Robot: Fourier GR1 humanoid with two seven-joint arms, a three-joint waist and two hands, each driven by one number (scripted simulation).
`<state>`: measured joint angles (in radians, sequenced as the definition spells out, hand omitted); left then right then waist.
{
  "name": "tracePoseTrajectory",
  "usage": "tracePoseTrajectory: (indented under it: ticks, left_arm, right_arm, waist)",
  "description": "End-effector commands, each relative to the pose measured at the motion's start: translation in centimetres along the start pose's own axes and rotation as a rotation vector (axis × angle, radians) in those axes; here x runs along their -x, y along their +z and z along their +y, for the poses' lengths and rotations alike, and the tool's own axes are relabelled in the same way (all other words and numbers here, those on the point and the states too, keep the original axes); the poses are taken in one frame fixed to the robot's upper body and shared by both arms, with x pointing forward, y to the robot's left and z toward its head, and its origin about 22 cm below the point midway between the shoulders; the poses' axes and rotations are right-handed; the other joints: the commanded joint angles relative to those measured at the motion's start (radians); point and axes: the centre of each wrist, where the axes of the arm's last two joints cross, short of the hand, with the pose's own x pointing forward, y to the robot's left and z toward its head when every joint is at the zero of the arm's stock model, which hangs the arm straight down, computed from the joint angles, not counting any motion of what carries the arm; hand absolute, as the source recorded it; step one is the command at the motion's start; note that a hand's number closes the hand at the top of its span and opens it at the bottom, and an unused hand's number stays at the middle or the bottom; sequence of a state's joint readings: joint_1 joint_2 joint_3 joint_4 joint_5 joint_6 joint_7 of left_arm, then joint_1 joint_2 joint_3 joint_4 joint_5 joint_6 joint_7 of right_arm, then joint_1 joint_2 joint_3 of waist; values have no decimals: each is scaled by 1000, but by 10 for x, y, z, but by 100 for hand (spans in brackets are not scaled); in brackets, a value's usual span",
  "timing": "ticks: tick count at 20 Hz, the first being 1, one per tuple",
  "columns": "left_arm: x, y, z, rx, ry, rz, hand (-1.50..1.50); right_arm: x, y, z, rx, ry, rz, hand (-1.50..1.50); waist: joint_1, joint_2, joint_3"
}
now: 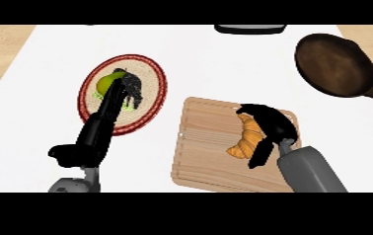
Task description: Pick the croissant from the cutting board and place it in the pan
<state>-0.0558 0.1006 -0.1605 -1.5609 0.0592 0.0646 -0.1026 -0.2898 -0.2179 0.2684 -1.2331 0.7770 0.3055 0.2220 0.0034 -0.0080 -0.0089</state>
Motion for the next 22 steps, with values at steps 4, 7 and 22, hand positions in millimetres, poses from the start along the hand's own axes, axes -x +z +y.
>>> tracePoseTrajectory:
  ticks: [4, 7, 22]
  left_arm:
    - [9, 0, -1, 12, 12, 19, 0]
    - [-3, -2, -1, -8, 7, 9, 0]
    - [-9, -4, -8, 2, 7, 11, 0]
  right_arm:
    - [-17, -21, 13, -36, 109, -26, 150]
    - [-6, -10, 40, -1, 106, -45, 150]
    - [43, 62, -35, 268, 191, -296, 150]
  waist:
    - [3, 10, 9]
    - [1, 9, 9]
    - [-16, 5, 9]
